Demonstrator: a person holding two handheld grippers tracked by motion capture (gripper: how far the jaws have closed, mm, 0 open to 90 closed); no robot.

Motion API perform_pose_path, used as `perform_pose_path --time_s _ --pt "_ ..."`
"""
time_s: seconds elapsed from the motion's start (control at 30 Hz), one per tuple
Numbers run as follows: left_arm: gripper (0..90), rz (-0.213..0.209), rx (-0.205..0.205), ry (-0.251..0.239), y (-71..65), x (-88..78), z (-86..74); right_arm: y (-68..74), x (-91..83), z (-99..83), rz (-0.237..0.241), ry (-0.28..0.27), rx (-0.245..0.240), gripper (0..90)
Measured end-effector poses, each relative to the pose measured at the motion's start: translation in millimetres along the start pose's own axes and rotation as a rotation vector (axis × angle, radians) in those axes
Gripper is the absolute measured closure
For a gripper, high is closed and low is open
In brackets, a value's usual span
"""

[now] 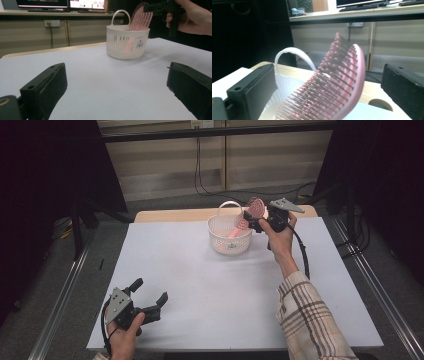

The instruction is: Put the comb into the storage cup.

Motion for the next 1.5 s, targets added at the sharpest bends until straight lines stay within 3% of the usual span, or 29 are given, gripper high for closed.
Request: perform_pose_path --time_s 0.3,0.77,0.93,1.2,1.5 --pt "3.2 0.004 -0.006 -0.001 0.2 -0.4 0.1 3.8 -8.2 6.1 0.011 -0.023 0.005 0.0" --pt "3.2 0.02 -0.006 0.002 2.2 0.4 -0.4 0.2 -23.5 2.7 -0.013 -0.032 -0.031 0.0" --pt "3.6 0.034 -0.004 0.003 2.9 -0.1 0.0 2.2 -28.3 4.1 -0.012 -0.05 -0.023 0.0" --pt "3.6 0.043 0.002 0.0 3.4 -1.2 0.6 6.4 -36.1 7.4 -0.003 -0.06 -0.062 0.0" --pt "3.6 0.043 0.001 0.0 3.7 -1.6 0.4 3.8 -46.3 8.3 0.002 -0.078 -0.049 0.0"
Point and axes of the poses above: each handheld gripper's, and its own axes: x roughly forward along the jaws, z roughly out of its top, y roughly to its left, the point moved 1 cm from there along x, roughly forward along the jaws, and after that the axes turned 12 degrees about -y, right-handed, at the moved point
